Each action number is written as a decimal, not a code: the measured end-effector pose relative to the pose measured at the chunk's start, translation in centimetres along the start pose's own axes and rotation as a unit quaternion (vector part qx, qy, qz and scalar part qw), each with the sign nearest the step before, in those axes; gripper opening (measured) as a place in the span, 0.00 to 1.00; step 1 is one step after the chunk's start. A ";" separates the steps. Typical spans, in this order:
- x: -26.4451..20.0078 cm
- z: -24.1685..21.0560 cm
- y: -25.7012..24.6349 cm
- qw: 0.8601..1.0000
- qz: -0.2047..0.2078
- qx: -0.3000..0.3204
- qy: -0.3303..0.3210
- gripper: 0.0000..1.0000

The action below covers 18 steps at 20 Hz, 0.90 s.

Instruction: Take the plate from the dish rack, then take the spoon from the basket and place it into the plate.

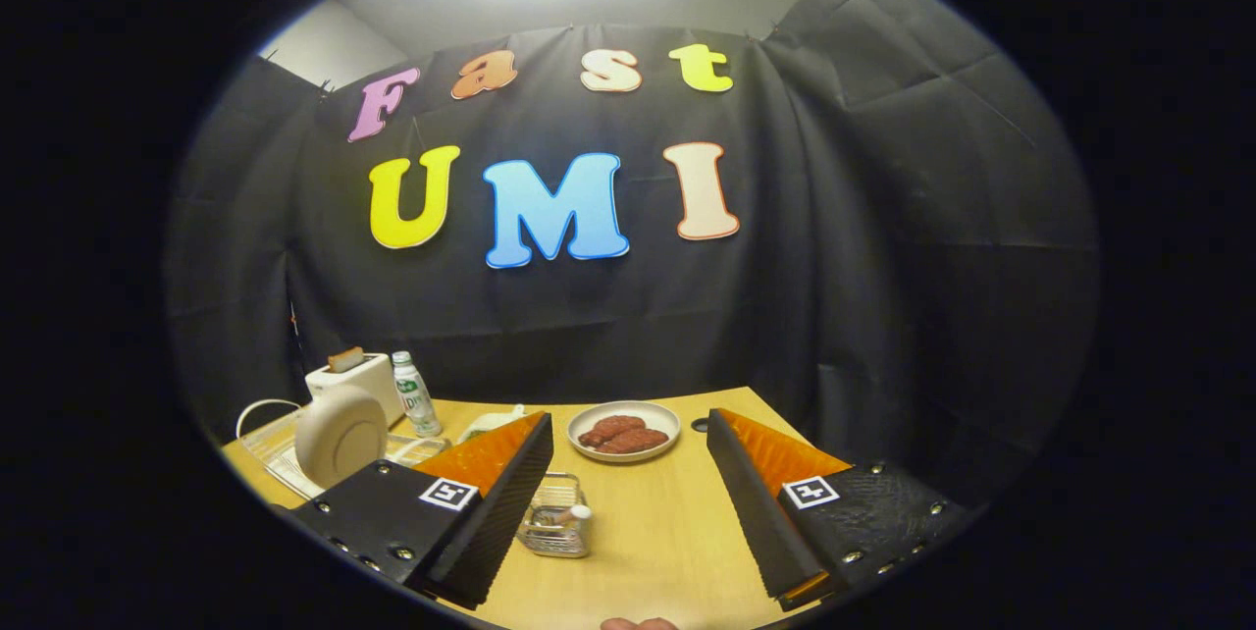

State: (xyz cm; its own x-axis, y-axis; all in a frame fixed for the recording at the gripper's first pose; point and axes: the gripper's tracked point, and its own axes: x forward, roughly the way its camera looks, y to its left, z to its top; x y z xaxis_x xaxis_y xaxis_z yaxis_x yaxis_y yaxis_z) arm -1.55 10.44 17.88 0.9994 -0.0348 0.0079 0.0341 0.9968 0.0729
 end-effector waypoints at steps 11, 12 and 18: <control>-0.2 6.2 10.9 0.999 0.030 -0.003 -0.020 0.97; -0.1 6.5 11.6 0.999 0.035 -0.007 -0.020 0.97; 1.8 5.7 16.7 0.995 0.081 -0.011 0.057 0.97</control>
State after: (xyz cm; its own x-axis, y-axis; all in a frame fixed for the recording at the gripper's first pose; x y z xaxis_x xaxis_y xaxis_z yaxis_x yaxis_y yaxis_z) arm 0.72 26.57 24.75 0.9865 0.1336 -0.0952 -0.1286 0.9900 0.0573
